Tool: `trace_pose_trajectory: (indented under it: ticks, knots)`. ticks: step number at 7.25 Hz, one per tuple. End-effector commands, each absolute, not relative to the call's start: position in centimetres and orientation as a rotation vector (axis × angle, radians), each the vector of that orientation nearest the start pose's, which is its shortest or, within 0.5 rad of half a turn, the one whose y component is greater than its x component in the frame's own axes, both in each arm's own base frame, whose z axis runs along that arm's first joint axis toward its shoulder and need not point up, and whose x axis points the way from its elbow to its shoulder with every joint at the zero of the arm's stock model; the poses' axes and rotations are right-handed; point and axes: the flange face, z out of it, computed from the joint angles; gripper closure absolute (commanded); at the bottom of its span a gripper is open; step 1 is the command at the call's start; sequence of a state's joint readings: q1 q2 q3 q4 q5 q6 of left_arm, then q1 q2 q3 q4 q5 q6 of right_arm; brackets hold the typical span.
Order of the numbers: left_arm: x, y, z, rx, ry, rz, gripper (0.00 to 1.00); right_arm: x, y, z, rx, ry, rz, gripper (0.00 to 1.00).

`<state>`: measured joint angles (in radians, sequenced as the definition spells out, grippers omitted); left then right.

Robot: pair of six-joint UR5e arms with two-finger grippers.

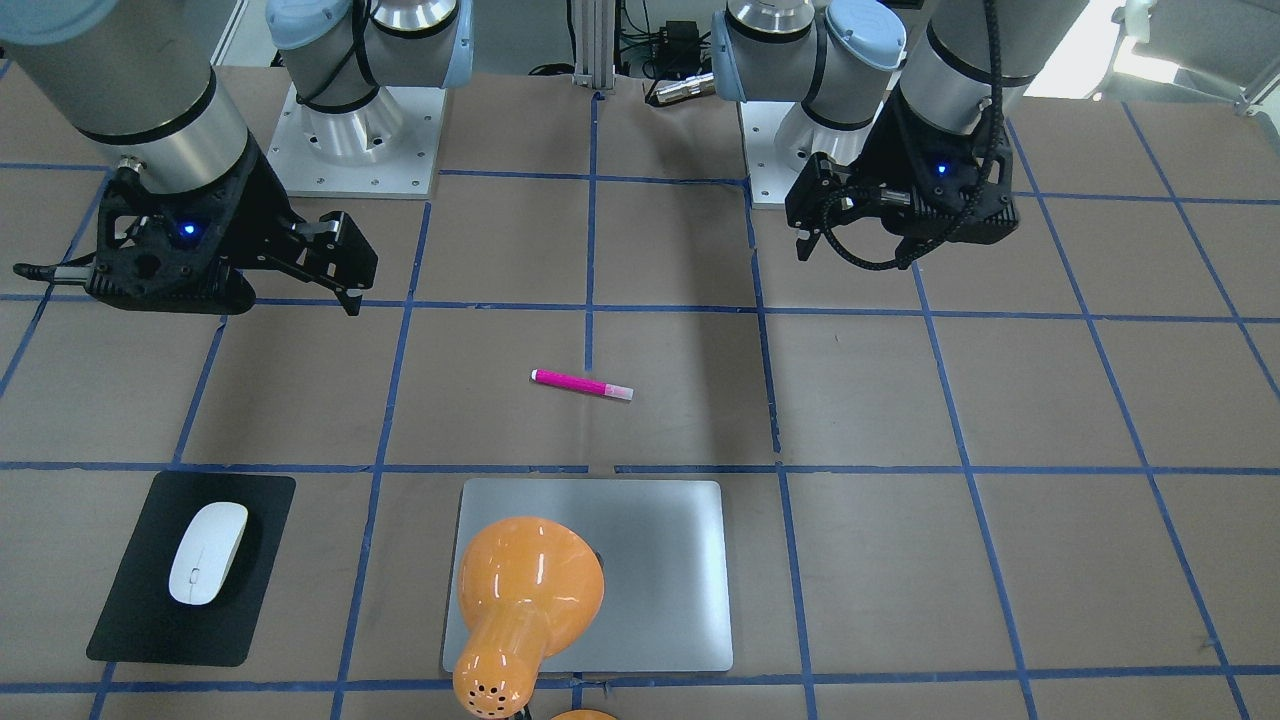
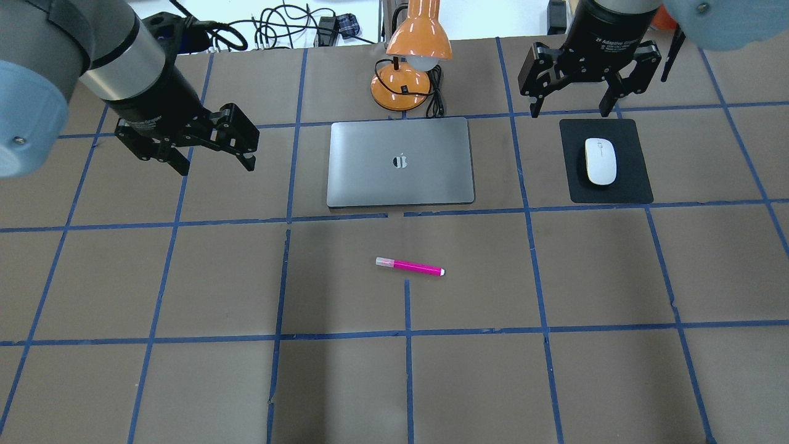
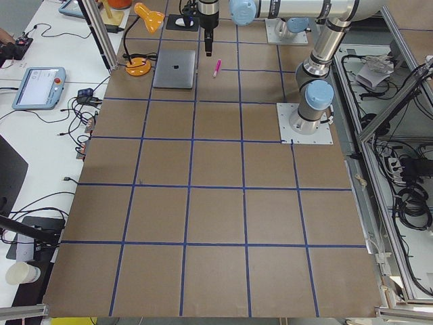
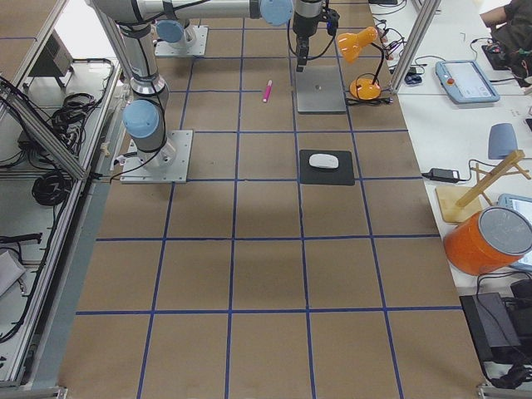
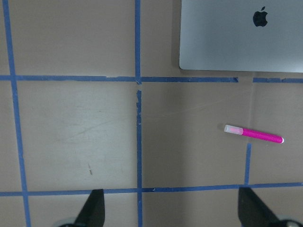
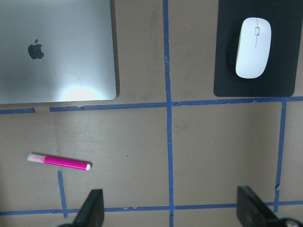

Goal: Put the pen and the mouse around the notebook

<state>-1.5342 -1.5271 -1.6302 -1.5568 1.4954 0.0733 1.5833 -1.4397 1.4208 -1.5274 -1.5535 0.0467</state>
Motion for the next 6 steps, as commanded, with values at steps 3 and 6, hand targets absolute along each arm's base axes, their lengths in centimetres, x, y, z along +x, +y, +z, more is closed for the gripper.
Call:
trace_pose_trajectory:
  ticks: [3,6]
  knots:
    - [-11.94,-47.28,48.98,0.06,3.203,-0.028,0.0,13.83,-55.61,49.32,0.053,3.141,-0.051,0.0]
    - [-11.53,-46.9,49.1,-0.019,3.161,-0.028,0.0,13.66,-55.39,49.13,0.066,3.158,-0.047,0.0]
